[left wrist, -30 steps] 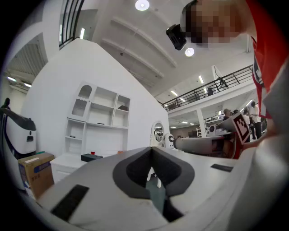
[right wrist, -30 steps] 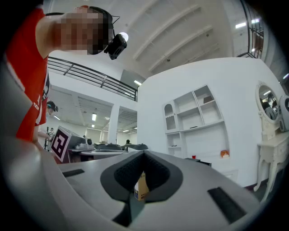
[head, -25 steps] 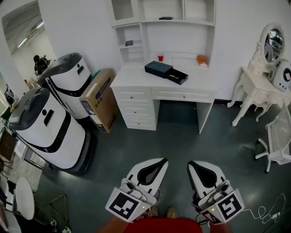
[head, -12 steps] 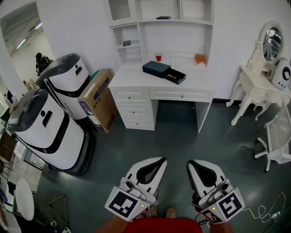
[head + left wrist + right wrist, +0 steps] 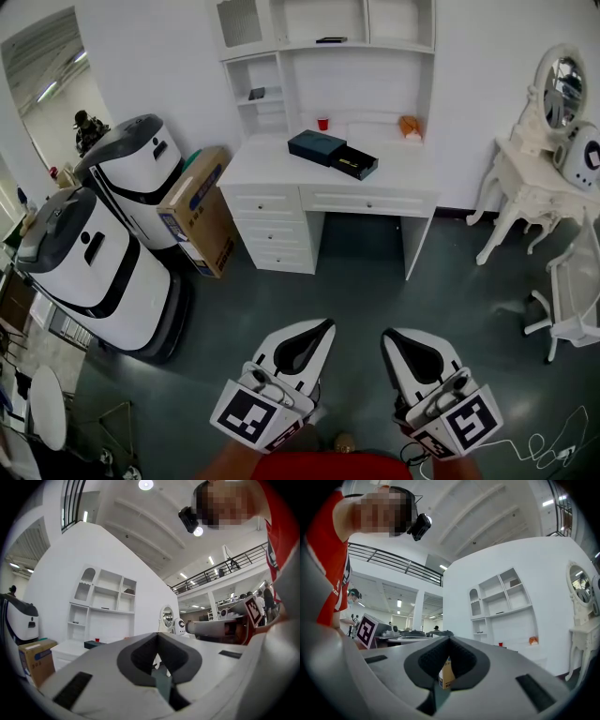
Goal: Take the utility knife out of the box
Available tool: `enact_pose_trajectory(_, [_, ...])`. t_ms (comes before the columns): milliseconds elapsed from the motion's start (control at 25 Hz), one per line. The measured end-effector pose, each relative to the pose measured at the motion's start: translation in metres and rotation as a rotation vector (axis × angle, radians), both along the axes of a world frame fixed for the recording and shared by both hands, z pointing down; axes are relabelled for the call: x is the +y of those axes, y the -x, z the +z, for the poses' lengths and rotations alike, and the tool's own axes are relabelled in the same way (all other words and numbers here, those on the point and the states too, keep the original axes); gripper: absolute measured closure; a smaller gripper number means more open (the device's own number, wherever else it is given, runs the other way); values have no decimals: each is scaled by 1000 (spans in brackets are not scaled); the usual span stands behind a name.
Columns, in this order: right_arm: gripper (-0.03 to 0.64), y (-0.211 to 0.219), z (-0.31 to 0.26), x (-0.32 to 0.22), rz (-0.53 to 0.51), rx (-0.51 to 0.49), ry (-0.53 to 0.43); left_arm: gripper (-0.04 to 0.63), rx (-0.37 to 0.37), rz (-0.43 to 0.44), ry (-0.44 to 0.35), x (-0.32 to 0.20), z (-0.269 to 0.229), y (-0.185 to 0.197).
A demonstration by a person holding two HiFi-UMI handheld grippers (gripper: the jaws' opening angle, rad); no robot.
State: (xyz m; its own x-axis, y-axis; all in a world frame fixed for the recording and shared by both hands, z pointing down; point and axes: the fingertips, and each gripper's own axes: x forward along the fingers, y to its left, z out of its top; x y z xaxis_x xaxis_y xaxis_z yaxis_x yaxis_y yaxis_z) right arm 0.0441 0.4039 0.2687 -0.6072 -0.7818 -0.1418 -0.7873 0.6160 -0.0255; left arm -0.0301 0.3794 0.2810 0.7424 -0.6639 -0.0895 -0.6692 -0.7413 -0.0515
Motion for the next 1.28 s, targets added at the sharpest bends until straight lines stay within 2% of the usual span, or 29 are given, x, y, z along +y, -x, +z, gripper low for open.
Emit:
enact_pose_trajectory(240, [621,-10,3,-32,-17,9,0,588,-2,-31,1,-32,3,-5])
enact_pose_trajectory(480, [621,-11,10,-88,-21,33,-2,588,9,-39,-15,-90,5,-4])
enact_pose_trajectory(680, [621,-4,6,-162,-17,48,1,588,3,-36,-34,-162,3,3])
enact_pose_trajectory(800, [621,2,-1,-214,-14,55,-2,588,-24,-25,10,-212,2,8])
enact_pose_trajectory(1040, [621,16,-8,-317,11,61,-6,588,-33,2,22,-312,0,20])
enact_pose_trajectory(1280, [621,21,-2,-391,24,96,18,588,-6,5,20,-390,1,28])
